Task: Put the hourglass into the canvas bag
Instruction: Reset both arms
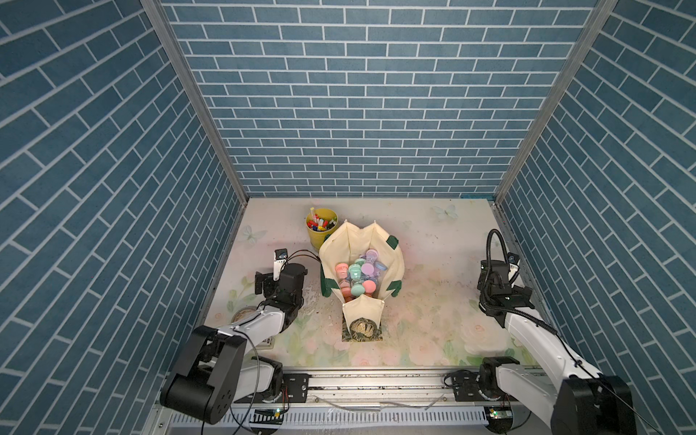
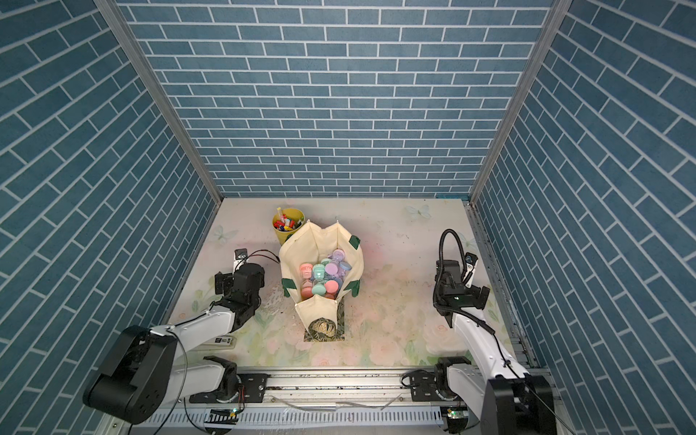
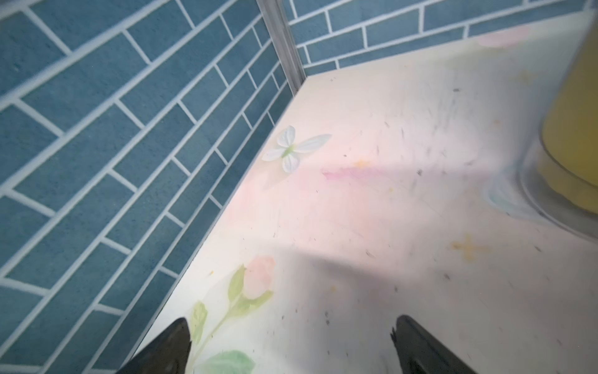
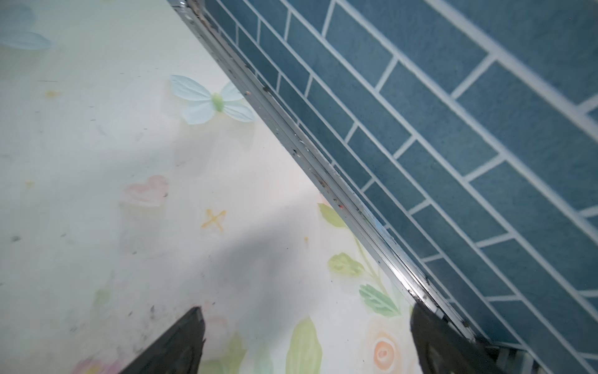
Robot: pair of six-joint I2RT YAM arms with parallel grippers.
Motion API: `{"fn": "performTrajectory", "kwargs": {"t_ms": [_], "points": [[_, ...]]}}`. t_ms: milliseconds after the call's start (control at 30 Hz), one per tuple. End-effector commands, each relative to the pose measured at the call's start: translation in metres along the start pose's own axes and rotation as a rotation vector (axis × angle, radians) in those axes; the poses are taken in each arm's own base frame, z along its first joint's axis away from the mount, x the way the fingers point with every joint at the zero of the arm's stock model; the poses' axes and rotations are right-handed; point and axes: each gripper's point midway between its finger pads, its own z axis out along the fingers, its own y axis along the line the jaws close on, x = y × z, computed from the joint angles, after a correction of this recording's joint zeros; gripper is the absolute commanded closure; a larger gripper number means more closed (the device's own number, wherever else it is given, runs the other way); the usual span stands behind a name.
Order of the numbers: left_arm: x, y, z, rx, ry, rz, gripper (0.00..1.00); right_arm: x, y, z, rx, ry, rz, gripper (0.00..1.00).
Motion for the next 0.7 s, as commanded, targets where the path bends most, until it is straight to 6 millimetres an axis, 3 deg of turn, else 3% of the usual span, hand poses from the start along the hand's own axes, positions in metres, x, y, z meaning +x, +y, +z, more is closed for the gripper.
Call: {"fn": "performTrajectory", "kwargs": {"t_ms": [0, 100, 267, 400, 433, 533, 567, 667], "points": [[-0.033, 0.005, 0.011, -0.018, -0.095, -0.102, 0.00, -0.025, 0.009, 0.021, -0.010, -0.145, 0.080, 0.02], [-0.032, -0.001, 0.025, 0.064, -0.054, -0.140, 0.00, -0.034, 0.030, 0.032, -0.124, -0.160, 0.081, 0.04], [-0.018, 0.001, 0.055, 0.137, 0.105, -0.216, 0.00, -0.055, 0.061, 0.028, -0.306, -0.324, 0.089, 0.05], [-0.029, -0.019, 0.056, 0.260, 0.037, -0.143, 0.00, -0.040, 0.098, 0.041, -0.484, -0.331, 0.038, 0.01], [-0.031, -0.021, 0.054, 0.270, 0.004, -0.136, 0.00, -0.045, 0.104, 0.040, -0.503, -0.344, 0.027, 0.01], [-0.020, -0.036, 0.044, 0.310, -0.117, -0.120, 0.00, -0.041, 0.106, 0.045, -0.506, -0.276, 0.009, 0.01], [-0.025, -0.034, 0.041, 0.280, -0.186, -0.120, 0.00, -0.041, 0.107, 0.046, -0.507, -0.292, 0.011, 0.01], [-0.023, -0.033, 0.044, 0.289, -0.155, -0.125, 0.00, -0.043, 0.107, 0.045, -0.505, -0.293, 0.012, 0.01]]}}
